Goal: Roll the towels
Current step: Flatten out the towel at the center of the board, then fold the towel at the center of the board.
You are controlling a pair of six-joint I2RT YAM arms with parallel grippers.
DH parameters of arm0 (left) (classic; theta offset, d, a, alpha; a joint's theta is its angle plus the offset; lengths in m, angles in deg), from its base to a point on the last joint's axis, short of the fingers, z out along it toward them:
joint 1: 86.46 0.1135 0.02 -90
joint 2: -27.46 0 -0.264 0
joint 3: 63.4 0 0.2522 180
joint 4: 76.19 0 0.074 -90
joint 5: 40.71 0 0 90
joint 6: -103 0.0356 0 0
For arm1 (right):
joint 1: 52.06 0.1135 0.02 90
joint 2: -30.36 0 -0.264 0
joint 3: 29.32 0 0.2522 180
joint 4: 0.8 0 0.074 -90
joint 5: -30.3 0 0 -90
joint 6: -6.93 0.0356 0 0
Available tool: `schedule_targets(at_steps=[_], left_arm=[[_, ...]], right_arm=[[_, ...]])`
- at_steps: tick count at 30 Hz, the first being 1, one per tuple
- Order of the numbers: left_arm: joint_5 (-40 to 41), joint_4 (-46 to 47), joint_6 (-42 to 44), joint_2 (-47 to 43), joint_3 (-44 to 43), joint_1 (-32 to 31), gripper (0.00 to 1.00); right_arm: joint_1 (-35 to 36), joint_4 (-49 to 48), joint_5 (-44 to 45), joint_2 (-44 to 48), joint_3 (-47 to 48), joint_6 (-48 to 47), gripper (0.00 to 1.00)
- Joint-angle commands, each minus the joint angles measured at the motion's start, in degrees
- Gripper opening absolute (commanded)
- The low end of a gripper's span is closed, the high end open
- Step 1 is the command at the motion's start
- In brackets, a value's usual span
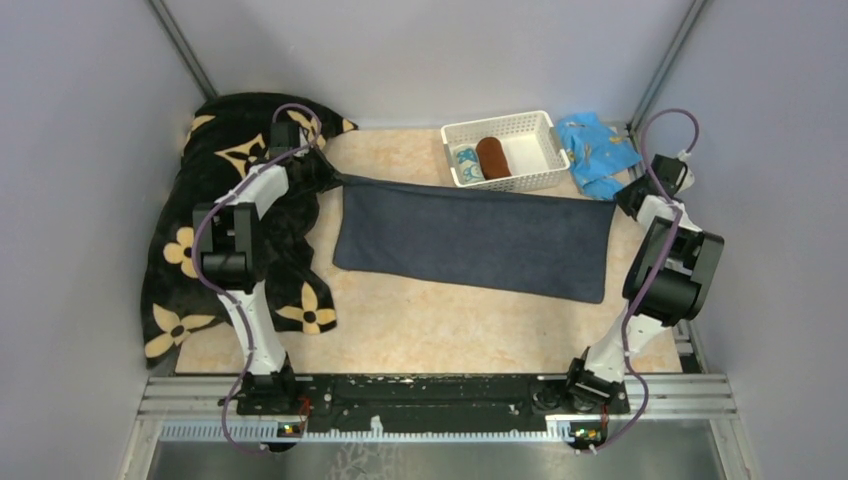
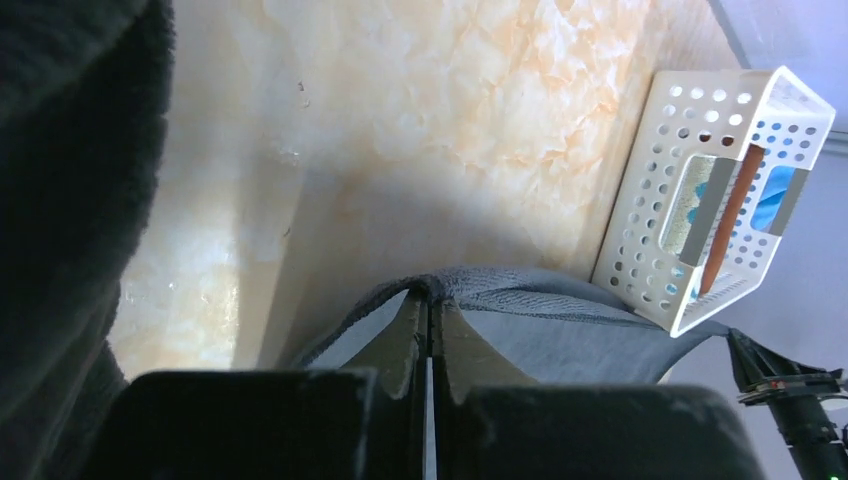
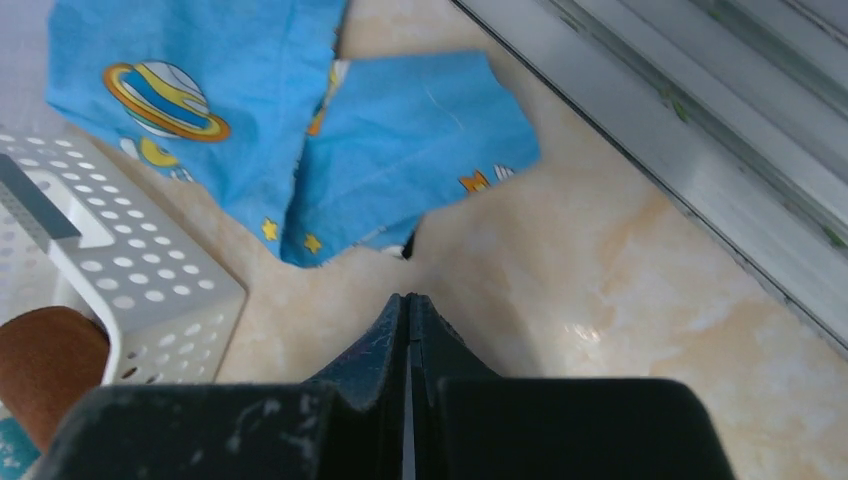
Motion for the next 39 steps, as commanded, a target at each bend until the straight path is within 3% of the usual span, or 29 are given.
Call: schedule_targets(at_steps=[1, 10, 19, 30, 39], left_arm=[[0.15, 0.15, -0.08, 2.96, -2.52, 0.13, 0.01], [-1.67, -3.42, 1.55, 1.14, -1.95, 0.14, 0.02], [-3.59, -6.82, 2.51, -7.11, 5.93, 0.32, 0.04], [-4.27, -9.58, 6.38, -15.26, 17.63, 0.39, 0.06], [-2.72, -10.27, 9.10, -17.15, 23.90, 0.49, 0.07]], right_arm=[[-1.31, -2.20, -2.97, -2.61, 6.56, -2.81, 0.00], [-2.14, 7.41, -4.09, -1.39, 6.22, -1.62, 0.00], [-4.51, 19.94, 5.21, 6.55, 1.28, 1.66, 0.00], [-5.67, 21.47, 5.08, 20.87, -15.76, 4.28, 0.00], [-5.69, 24.37, 2.99, 29.56, -21.15, 2.77, 0.00]])
